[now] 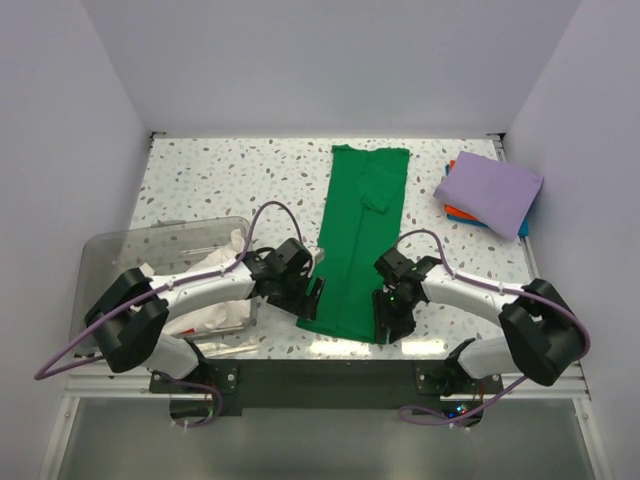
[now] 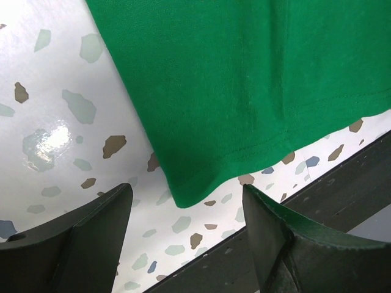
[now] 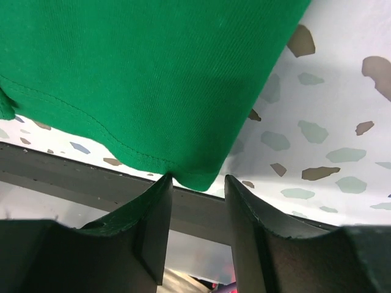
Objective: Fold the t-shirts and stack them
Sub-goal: Fold the tshirt
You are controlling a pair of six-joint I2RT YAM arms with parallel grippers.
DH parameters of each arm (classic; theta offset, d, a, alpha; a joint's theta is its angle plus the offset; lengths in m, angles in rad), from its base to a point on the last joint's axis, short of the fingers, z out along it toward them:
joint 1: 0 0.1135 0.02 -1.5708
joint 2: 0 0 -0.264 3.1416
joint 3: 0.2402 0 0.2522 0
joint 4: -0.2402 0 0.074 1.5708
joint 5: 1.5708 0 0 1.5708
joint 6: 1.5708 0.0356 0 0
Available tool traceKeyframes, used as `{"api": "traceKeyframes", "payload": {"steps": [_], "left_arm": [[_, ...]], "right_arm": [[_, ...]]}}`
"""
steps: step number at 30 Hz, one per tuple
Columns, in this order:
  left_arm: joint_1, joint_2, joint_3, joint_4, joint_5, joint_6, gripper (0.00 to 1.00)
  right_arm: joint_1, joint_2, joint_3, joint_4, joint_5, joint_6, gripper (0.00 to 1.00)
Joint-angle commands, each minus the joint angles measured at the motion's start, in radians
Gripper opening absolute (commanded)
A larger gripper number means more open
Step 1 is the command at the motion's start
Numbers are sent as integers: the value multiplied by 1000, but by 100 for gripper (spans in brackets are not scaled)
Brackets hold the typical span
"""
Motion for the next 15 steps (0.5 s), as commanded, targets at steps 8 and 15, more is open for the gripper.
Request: {"api": "traceKeyframes", "payload": {"steps": [8,15], "left_arm": [[9,34,-13,3,47,2,70],[9,60,-27,-7,59,-15,60]], "right_arm": [[6,23,-9,37,10,0,26],[5,32,-6,30,5,-5,12]]}}
